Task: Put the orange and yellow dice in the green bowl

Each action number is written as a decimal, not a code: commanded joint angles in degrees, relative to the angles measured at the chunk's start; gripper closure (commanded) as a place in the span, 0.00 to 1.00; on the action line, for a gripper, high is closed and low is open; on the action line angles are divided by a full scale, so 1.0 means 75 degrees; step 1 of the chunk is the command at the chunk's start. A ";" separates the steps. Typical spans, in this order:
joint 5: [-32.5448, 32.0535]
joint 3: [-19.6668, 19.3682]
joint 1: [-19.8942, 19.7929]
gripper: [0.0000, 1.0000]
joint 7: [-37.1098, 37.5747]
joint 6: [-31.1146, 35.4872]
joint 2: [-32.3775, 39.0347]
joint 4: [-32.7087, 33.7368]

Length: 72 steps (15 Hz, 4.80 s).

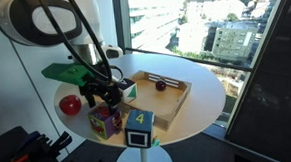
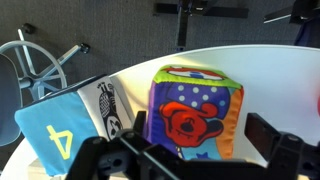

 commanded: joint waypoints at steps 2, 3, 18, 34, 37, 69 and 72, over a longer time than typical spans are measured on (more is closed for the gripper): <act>-0.0181 0.0124 -0.0149 0.00 0.0175 0.0333 0.0183 0.0003; -0.0187 0.0122 -0.0151 0.00 0.0170 0.0370 0.0217 0.0003; -0.0655 0.0194 -0.0159 0.45 0.0315 -0.0020 0.0427 0.0008; -0.0443 0.0523 0.0066 0.83 0.0044 -0.2119 -0.1379 0.0389; -0.0373 0.0601 0.0192 0.83 0.0003 -0.2186 -0.1576 0.0532; 0.0491 0.1113 0.1272 0.83 -0.0082 -0.1895 -0.1412 0.1583; 0.0476 0.1209 0.1314 0.83 -0.0039 -0.1897 -0.1282 0.1701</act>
